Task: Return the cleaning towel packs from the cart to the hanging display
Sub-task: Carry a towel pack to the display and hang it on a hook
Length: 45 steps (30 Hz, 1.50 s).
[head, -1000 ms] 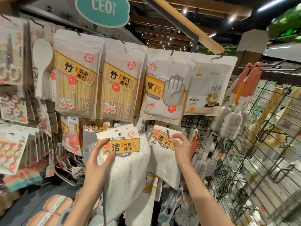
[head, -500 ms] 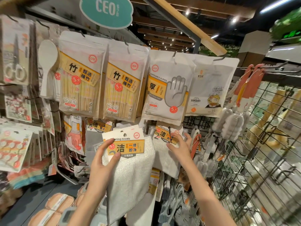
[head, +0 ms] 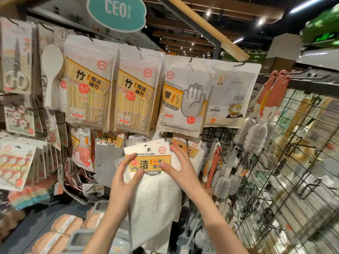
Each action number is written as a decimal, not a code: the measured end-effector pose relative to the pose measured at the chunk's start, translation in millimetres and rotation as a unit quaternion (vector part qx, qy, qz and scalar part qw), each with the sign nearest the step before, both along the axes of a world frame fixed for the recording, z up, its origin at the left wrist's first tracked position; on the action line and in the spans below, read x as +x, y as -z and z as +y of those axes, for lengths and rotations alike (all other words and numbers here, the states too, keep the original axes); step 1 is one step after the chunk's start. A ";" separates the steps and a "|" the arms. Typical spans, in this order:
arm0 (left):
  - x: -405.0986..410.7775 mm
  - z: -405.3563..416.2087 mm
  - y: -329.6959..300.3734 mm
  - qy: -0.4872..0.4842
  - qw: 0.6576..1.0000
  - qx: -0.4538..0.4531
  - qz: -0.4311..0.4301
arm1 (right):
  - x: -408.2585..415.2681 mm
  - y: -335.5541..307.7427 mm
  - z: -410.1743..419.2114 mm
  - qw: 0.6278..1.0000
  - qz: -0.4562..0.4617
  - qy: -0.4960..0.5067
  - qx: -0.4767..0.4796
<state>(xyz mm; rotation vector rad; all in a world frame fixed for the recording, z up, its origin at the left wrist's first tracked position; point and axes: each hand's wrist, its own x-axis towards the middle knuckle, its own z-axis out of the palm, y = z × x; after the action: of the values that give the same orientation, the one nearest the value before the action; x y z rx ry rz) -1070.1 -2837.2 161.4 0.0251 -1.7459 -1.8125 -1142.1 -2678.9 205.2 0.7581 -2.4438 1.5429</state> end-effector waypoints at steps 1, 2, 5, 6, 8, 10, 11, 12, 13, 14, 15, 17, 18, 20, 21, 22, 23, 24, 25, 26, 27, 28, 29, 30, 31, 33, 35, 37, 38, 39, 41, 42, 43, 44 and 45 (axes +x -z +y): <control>0.5 0.3 -0.2 0.001 1.000 0.004 0.000 | 3.6 0.8 -1.1 1.000 -0.006 -0.003 -0.011; 1.3 0.5 -0.3 0.001 1.000 0.005 0.001 | 6.8 1.9 -1.5 1.000 -0.010 -0.004 -0.024; 3.8 2.7 -1.0 -0.005 1.000 0.000 0.007 | 13.8 6.3 0.0 0.998 -0.023 0.008 -0.065; 4.7 4.4 -1.2 -0.004 1.000 0.001 0.009 | 15.9 6.7 0.8 0.996 -0.031 0.012 -0.080; 6.8 8.4 -0.9 0.003 1.000 0.006 0.012 | 19.5 6.1 1.5 0.993 -0.050 0.016 -0.108; 8.3 11.9 -0.5 0.008 1.000 0.009 0.011 | 21.1 5.4 2.4 0.990 -0.060 0.022 -0.127; 9.0 13.5 -0.4 0.009 1.000 0.010 0.011 | 21.5 4.9 3.2 0.989 -0.062 0.027 -0.133; 9.8 14.8 -0.5 0.009 1.000 0.012 0.009 | 21.9 4.2 4.3 0.988 -0.065 0.032 -0.137; 10.5 16.0 -0.7 0.010 1.000 0.012 0.006 | 22.0 3.4 5.6 0.987 -0.066 0.036 -0.140; 11.3 16.9 -0.7 0.011 1.000 0.012 0.003 | 22.3 2.7 7.3 0.987 -0.066 0.039 -0.142; 12.1 17.7 -0.9 0.015 1.000 0.012 0.000 | 22.7 1.9 9.1 0.987 -0.063 0.043 -0.143; 13.6 19.5 -1.7 0.024 1.000 0.008 -0.005 | 23.1 -0.1 12.9 0.987 -0.057 0.055 -0.142; 14.5 20.6 -2.6 0.027 1.000 0.006 -0.006 | 23.4 -0.9 14.5 0.987 -0.053 0.058 -0.143; 16.5 22.9 -3.8 0.033 0.999 0.009 -0.007 | 25.3 -2.2 16.2 0.987 -0.043 0.061 -0.145; 17.4 24.1 -3.9 0.036 0.999 0.014 -0.006 | 26.8 -2.6 16.6 0.987 -0.032 0.067 -0.142; 18.2 24.9 -3.5 0.037 0.999 0.019 -0.005 | 28.3 -2.7 17.0 0.987 -0.017 0.077 -0.138; 18.8 26.0 -3.2 0.037 0.999 0.023 -0.005 | 29.9 -2.5 17.5 0.987 -0.005 0.085 -0.135; 19.9 27.3 -3.1 0.037 0.999 0.027 -0.006 | 31.9 -2.2 18.4 0.987 0.002 0.090 -0.137; 20.9 28.7 -3.0 0.036 0.999 0.029 -0.006 | 33.9 -2.1 19.6 0.986 0.004 0.091 -0.142; 22.1 29.7 -2.6 0.035 0.999 0.028 -0.004 | 35.5 -2.2 21.5 0.985 0.003 0.090 -0.149; 23.4 31.1 -1.9 0.032 0.999 0.025 -0.003 | 36.6 -2.3 24.2 0.984 0.001 0.089 -0.157; 24.9 32.1 -0.8 0.029 0.999 0.022 -0.003 | 37.3 -2.5 27.4 0.983 0.000 0.086 -0.163; 26.4 33.1 0.5 0.027 0.999 0.020 -0.005 | 37.5 -2.7 30.7 0.983 0.000 0.080 -0.168; 27.9 33.7 2.2 0.026 0.999 0.021 -0.006 | 38.0 -2.6 33.5 0.983 -0.001 0.073 -0.170; 29.1 34.1 3.7 0.026 0.999 0.022 -0.007 | 38.5 -2.3 35.8 0.983 -0.002 0.068 -0.168; 31.1 35.1 6.3 0.021 1.000 0.021 -0.011 | 40.3 -0.8 40.1 0.984 -0.010 0.063 -0.166; 32.9 37.5 8.0 0.014 1.000 0.009 -0.014 | 41.5 1.4 44.6 0.984 -0.017 0.066 -0.166; 34.4 40.1 8.7 0.009 1.000 0.004 -0.016 | 42.3 3.0 49.4 0.982 -0.027 0.062 -0.177; 34.8 41.1 8.2 0.008 1.000 0.006 -0.016 | 42.6 3.3 51.5 0.980 -0.035 0.058 -0.187; 35.1 42.2 7.2 0.010 1.000 0.009 -0.016 | 42.9 3.3 53.5 0.979 -0.041 0.053 -0.194; 35.1 44.6 3.9 0.017 1.000 0.015 -0.015 | 42.8 2.2 57.0 0.978 -0.043 0.047 -0.198; 35.0 45.9 2.6 0.020 0.999 0.023 -0.011 | 42.4 1.7 58.6 0.978 -0.043 0.046 -0.199; 35.1 47.5 2.0 0.023 0.999 0.034 -0.007 | 42.1 1.3 59.9 0.978 -0.044 0.047 -0.201; 35.4 49.0 1.6 0.023 0.999 0.043 -0.003 | 41.8 1.0 61.3 0.977 -0.045 0.048 -0.203; 36.3 50.7 1.7 0.021 0.999 0.049 -0.001 | 42.1 0.9 62.1 0.977 -0.046 0.048 -0.204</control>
<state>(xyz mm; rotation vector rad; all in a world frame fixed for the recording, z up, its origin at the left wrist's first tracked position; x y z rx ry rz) -1033.8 -2786.6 159.7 0.0300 -1.6679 -1.9286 -1099.9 -2616.8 204.3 0.4943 -2.0739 1.9872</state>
